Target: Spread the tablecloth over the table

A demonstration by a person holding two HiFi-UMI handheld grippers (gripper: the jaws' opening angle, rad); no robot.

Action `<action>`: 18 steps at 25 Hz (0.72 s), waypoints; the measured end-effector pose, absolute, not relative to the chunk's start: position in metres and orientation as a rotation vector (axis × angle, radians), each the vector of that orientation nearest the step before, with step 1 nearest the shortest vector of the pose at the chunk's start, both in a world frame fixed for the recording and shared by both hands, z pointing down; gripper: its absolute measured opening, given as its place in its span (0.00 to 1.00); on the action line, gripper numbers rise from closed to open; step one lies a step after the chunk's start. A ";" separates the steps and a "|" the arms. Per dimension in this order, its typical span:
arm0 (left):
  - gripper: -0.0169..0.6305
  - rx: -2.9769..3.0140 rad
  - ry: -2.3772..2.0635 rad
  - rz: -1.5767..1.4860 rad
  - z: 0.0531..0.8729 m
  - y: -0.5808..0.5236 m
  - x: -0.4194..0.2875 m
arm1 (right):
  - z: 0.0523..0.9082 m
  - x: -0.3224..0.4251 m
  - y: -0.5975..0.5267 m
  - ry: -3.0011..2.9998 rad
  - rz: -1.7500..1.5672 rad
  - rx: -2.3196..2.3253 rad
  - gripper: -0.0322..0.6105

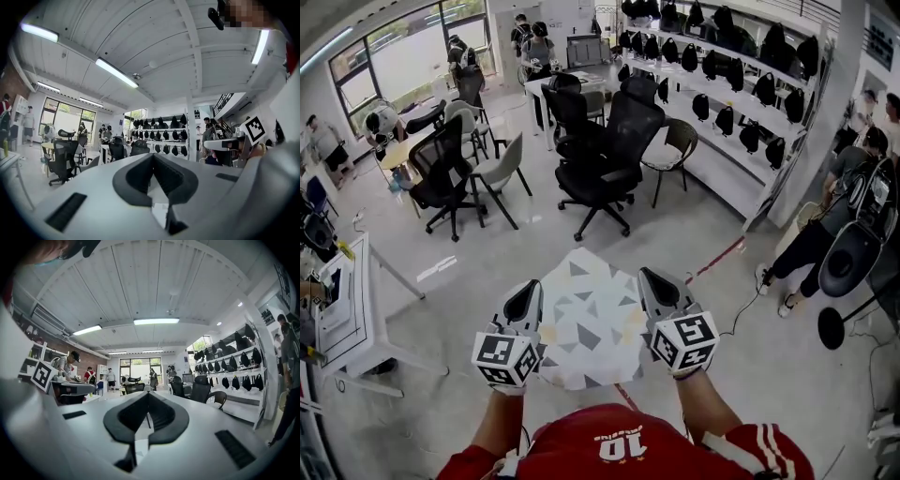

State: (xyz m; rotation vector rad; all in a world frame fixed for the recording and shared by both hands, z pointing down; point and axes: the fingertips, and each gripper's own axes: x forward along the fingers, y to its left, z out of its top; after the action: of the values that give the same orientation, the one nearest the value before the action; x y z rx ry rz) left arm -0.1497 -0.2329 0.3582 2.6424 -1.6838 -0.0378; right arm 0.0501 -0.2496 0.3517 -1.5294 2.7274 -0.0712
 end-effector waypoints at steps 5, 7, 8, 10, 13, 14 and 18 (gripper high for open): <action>0.04 2.645 -1.706 -0.017 0.355 -0.233 -0.148 | 0.350 0.053 -0.251 2.734 -0.078 -1.515 0.07; 0.04 2.645 -1.714 -0.012 0.355 -0.233 -0.147 | 0.349 0.054 -0.251 2.740 -0.069 -1.510 0.07; 0.04 2.647 -1.716 -0.010 0.355 -0.233 -0.146 | 0.349 0.054 -0.251 2.743 -0.065 -1.508 0.07; 0.04 2.655 -1.714 -0.004 0.354 -0.233 -0.143 | 0.350 0.055 -0.252 2.743 -0.065 -1.503 0.07; 0.04 2.661 -1.713 0.009 0.353 -0.234 -0.139 | 0.348 0.059 -0.253 2.737 -0.065 -1.505 0.07; 0.04 2.662 -1.716 0.012 0.352 -0.234 -0.138 | 0.346 0.061 -0.254 2.734 -0.061 -1.510 0.07; 0.04 2.665 -1.724 0.021 0.350 -0.234 -0.139 | 0.345 0.069 -0.256 2.720 -0.055 -1.539 0.07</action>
State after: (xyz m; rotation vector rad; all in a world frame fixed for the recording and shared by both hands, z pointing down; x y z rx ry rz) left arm -0.1394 -0.2342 0.3502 2.6649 -1.7236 0.0210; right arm 0.0685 -0.2556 0.3450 -1.5386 2.7198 -0.0547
